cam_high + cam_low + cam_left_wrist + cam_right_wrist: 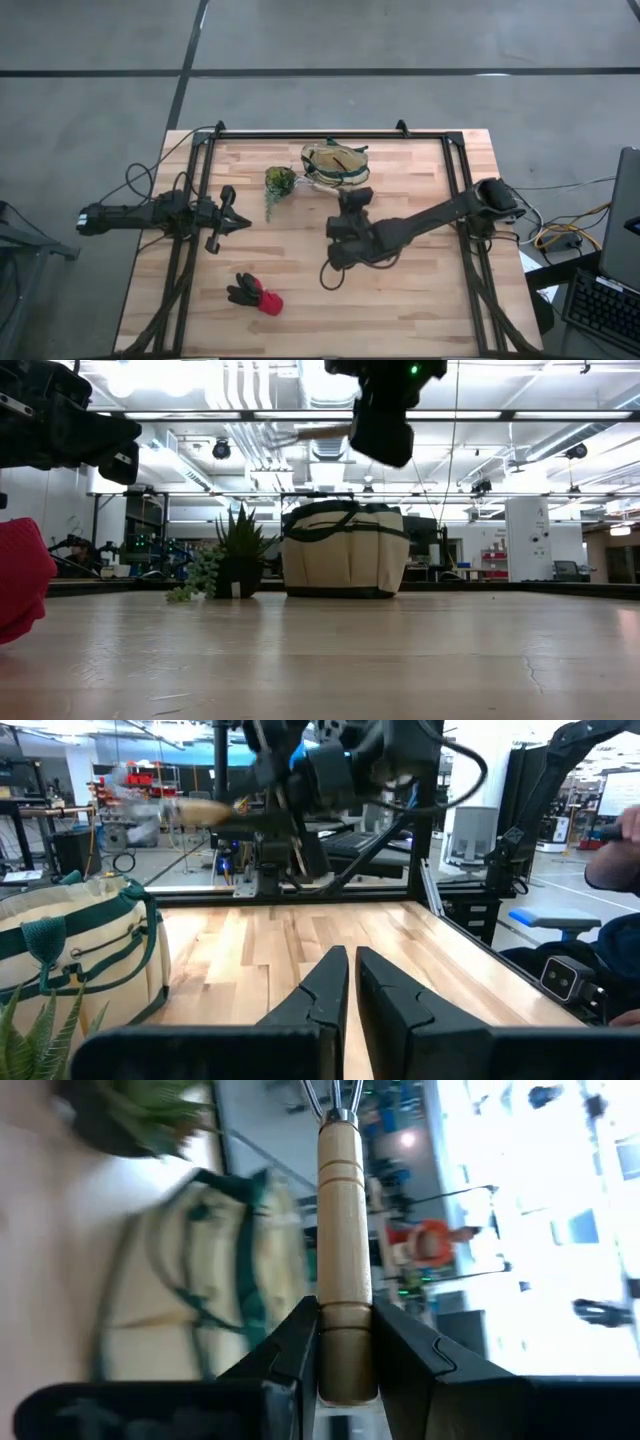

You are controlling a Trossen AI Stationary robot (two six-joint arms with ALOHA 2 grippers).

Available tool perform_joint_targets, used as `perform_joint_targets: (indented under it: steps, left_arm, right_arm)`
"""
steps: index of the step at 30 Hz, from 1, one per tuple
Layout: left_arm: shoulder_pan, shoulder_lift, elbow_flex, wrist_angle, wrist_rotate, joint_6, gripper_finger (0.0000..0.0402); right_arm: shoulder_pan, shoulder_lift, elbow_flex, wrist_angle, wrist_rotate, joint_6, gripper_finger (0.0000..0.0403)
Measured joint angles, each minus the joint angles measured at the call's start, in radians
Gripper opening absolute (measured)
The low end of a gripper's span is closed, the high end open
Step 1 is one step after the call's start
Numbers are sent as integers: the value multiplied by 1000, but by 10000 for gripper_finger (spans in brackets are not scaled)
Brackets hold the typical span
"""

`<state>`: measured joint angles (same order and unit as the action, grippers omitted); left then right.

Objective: Pick & Place Garden tools in Gardening bag
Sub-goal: Put the brown hand rake into the gardening bag

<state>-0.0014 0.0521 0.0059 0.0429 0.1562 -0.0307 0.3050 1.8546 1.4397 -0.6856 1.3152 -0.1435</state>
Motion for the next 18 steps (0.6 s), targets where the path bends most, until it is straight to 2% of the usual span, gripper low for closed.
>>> perform_joint_targets:
  steps: [4,8,10,18]
  left_arm:
    - [0,0,0,0,0,0,28]
    - [0,0,0,0,0,0,28]
    - [0,0,0,0,0,0,28]
    - [0,1,0,0,0,0,28]
  right_arm:
    - [-6,-38,-6,-2,45,-54,70]
    - [-29,-60,-7,-24,19,-28,76]
    - [-42,-75,-7,-23,-53,-9,76]
    - [-139,-180,-5,-18,-476,104,67]
